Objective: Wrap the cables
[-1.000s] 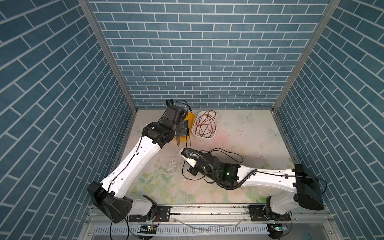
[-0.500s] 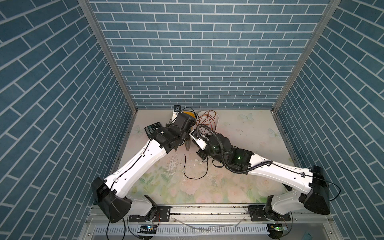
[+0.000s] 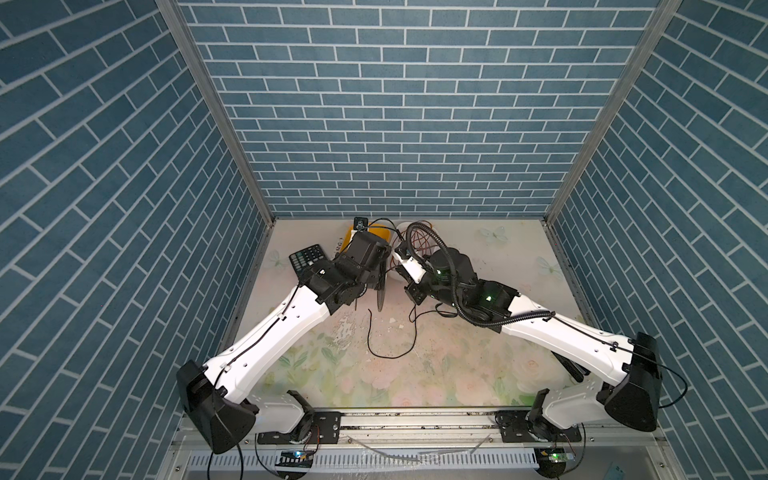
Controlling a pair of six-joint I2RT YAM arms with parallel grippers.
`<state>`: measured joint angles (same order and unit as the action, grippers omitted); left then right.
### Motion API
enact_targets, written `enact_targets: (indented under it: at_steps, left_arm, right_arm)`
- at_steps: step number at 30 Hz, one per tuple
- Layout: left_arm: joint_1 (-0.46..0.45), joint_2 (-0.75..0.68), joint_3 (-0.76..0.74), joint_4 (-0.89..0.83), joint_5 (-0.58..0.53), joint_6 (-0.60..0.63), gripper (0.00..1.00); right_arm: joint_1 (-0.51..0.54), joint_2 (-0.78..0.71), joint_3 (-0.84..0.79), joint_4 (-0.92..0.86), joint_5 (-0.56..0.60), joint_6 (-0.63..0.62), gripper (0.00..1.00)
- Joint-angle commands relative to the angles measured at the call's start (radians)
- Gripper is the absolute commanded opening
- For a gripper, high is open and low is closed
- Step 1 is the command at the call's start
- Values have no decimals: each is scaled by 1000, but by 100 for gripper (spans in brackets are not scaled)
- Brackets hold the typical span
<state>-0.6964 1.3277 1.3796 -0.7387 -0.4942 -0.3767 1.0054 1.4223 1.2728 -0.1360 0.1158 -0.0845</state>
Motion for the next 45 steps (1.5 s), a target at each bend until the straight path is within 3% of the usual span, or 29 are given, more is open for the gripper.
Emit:
enact_targets:
  at_steps: [1,5,10,21,27,33,39,45]
  left_arm:
    - [3,-17,15,-80,36,62,0]
    - [3,-17,21,-92,92,68,0]
    - [5,-23,4,-117,64,104,0]
    - [5,-57,22,-124,144,148,0]
    - [8,-74,73,-168,209,133,0]
    - [14,-101,188,-229,278,119,0]
    - [14,-85,309,-314,314,121,0]
    - [15,-47,348,-351,298,122,0]
  right_arm:
    - [-34,-21,63,38,59,-5,0]
    - [-65,-9,67,79,35,23,0]
    - [-101,-5,59,103,24,57,0]
    - [-243,84,77,67,-178,146,17]
    - [-291,134,32,113,-328,185,18]
    - [-325,175,-78,210,-398,222,21]
    - [-330,82,-230,257,-349,249,49]
    - [-330,-142,-391,259,-298,253,81]
